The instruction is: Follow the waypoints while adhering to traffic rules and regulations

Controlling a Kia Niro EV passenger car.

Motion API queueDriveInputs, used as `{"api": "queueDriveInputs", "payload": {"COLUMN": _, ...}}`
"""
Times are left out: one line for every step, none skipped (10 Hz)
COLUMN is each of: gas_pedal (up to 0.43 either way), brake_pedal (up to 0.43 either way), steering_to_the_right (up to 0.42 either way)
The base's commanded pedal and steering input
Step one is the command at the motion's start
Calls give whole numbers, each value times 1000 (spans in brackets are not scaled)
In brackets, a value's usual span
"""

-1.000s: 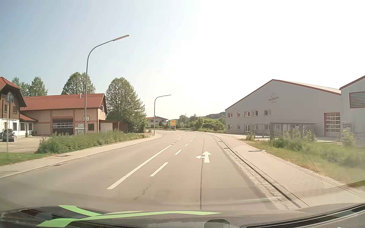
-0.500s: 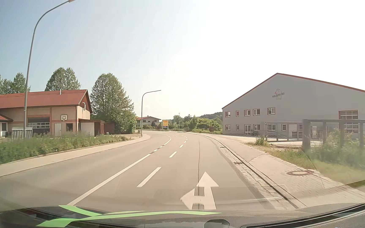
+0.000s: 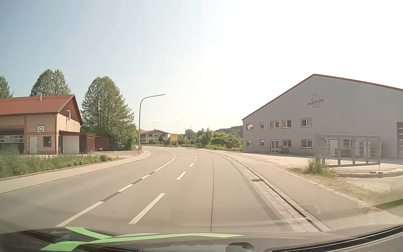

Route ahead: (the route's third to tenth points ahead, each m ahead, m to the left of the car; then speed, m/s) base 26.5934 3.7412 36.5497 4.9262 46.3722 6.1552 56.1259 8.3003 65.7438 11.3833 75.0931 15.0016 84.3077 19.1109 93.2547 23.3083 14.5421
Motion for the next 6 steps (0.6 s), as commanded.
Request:
{"api": "queueDriveInputs", "payload": {"gas_pedal": 98, "brake_pedal": 0, "steering_to_the_right": 2}}
{"api": "queueDriveInputs", "payload": {"gas_pedal": 98, "brake_pedal": 0, "steering_to_the_right": 1}}
{"api": "queueDriveInputs", "payload": {"gas_pedal": 98, "brake_pedal": 0, "steering_to_the_right": -2}}
{"api": "queueDriveInputs", "payload": {"gas_pedal": 98, "brake_pedal": 0, "steering_to_the_right": -7}}
{"api": "queueDriveInputs", "payload": {"gas_pedal": 98, "brake_pedal": 0, "steering_to_the_right": -13}}
{"api": "queueDriveInputs", "payload": {"gas_pedal": 98, "brake_pedal": 0, "steering_to_the_right": -16}}
